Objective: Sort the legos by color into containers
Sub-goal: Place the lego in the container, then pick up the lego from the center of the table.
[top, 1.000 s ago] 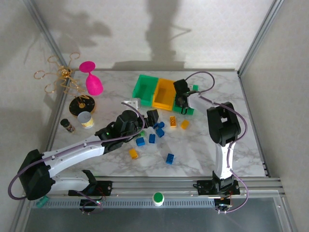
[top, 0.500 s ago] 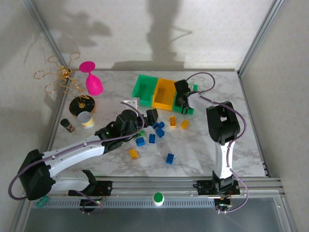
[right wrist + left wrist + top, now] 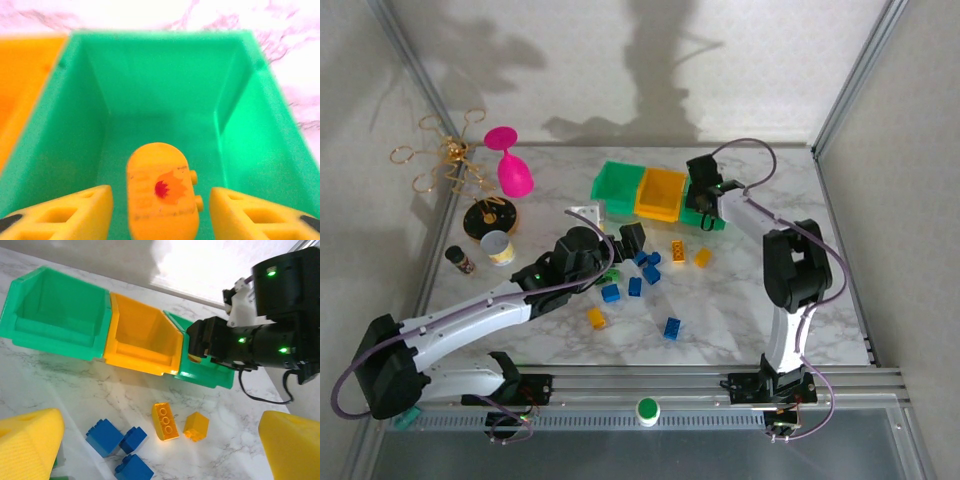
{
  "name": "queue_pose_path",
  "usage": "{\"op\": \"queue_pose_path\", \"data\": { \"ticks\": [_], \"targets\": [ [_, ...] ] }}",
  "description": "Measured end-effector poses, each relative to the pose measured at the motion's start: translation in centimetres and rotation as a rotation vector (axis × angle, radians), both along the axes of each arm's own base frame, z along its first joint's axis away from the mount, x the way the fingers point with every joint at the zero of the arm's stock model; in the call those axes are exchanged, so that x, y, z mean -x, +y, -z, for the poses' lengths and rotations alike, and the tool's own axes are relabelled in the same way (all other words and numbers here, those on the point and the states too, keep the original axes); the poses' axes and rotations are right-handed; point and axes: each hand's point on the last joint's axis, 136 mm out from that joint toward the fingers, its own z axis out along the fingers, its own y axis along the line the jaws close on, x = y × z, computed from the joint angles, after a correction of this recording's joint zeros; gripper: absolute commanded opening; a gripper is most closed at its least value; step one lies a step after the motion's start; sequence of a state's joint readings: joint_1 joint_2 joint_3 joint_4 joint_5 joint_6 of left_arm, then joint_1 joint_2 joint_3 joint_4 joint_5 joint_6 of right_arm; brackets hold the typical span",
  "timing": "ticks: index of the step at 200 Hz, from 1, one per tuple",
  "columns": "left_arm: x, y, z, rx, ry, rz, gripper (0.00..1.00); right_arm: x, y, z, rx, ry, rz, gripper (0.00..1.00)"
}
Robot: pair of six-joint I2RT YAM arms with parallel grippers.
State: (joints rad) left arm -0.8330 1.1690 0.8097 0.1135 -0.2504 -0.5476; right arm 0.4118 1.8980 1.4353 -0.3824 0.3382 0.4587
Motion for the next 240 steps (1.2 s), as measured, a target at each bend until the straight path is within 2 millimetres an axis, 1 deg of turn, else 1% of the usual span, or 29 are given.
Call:
{"op": "queue_pose_path", "data": {
  "ticks": [31, 44, 55, 72, 95, 107, 131, 140, 170, 194, 213, 240],
  "targets": [
    [0.5, 0.5, -0.8, 0.022, -0.01, 0.001, 0.99, 1.2, 0.0, -4.1, -0.058, -0.073, -0.014, 0.63],
    [0.7, 0.8, -0.9, 0.025, -0.013, 0.001, 0.99, 1.9, -0.2, -5.2, -0.074, -0.094, -0.019, 0.63],
    [1.0, 1.0, -0.9, 0.024, -0.013, 0.0, 1.0, 2.3, -0.4, -5.5, -0.08, -0.103, -0.019, 0.63],
    [1.2, 1.3, -0.7, 0.021, -0.011, -0.002, 0.99, 2.9, -0.4, -4.8, -0.089, -0.091, -0.025, 0.63],
    [1.4, 1.5, -0.2, 0.012, 0.001, -0.004, 0.99, 3.8, -0.5, -2.4, -0.087, -0.041, -0.028, 0.63],
    [1.4, 1.6, -0.1, 0.01, 0.005, -0.005, 1.0, 4.3, -0.6, -1.5, -0.085, -0.018, -0.028, 0.63],
    [1.5, 1.6, 0.1, 0.007, 0.015, -0.006, 0.99, 5.0, -0.8, -0.6, -0.083, 0.003, -0.026, 0.64],
    [1.5, 1.6, 0.2, 0.007, 0.018, -0.006, 1.0, 5.5, -1.1, -0.4, -0.082, 0.009, -0.025, 0.64],
    [1.7, 1.5, 0.4, 0.016, 0.03, 0.004, 0.99, 8.1, -1.7, -0.7, -0.091, 0.02, -0.031, 0.67],
    [2.1, 1.5, 0.7, 0.025, 0.039, 0.015, 0.99, 10.4, -1.4, -0.9, -0.109, 0.023, -0.045, 0.68],
    [2.4, 1.6, 1.1, 0.032, 0.05, 0.02, 0.99, 12.2, -0.8, -0.2, -0.118, 0.046, -0.06, 0.68],
    [2.7, 1.5, 1.5, 0.036, 0.06, 0.03, 0.99, 14.0, 0.0, 1.7, -0.124, 0.095, -0.058, 0.66]
  ]
}}
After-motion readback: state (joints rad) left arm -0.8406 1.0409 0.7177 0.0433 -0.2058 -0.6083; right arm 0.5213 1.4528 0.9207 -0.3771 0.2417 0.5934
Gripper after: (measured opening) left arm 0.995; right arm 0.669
